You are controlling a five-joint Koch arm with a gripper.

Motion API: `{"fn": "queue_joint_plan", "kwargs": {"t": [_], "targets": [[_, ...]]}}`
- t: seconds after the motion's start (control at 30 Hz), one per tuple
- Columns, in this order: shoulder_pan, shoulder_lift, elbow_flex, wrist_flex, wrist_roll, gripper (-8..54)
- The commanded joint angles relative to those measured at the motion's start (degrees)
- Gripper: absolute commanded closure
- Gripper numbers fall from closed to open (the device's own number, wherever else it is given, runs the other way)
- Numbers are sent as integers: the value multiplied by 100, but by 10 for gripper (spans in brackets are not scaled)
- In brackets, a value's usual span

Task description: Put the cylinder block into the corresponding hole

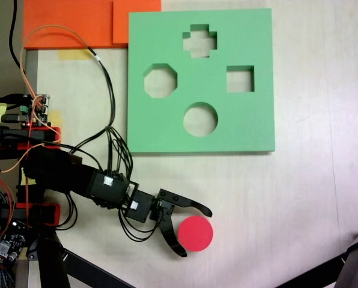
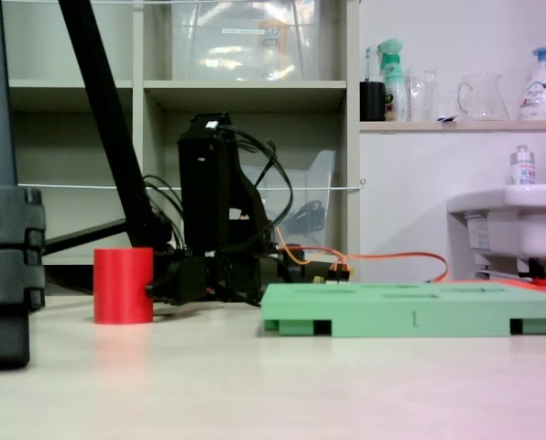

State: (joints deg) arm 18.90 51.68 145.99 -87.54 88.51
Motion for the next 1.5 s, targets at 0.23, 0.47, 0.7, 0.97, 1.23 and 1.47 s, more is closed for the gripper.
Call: {"fn": "queue_joint_plan", "kwargs": {"t": [0.23, 0.47, 0.7, 0.97, 1.23, 1.47], "targets": [[299, -18, -448, -343, 105, -48], [334, -26, -562, -281, 105, 88], [272, 1380, -229, 1081, 105, 224], [-1529, 3542, -70, 2268, 97, 287], [-3806, 2232, -466, 1494, 149, 287], [-4377, 1775, -589, 1310, 360, 287]]}}
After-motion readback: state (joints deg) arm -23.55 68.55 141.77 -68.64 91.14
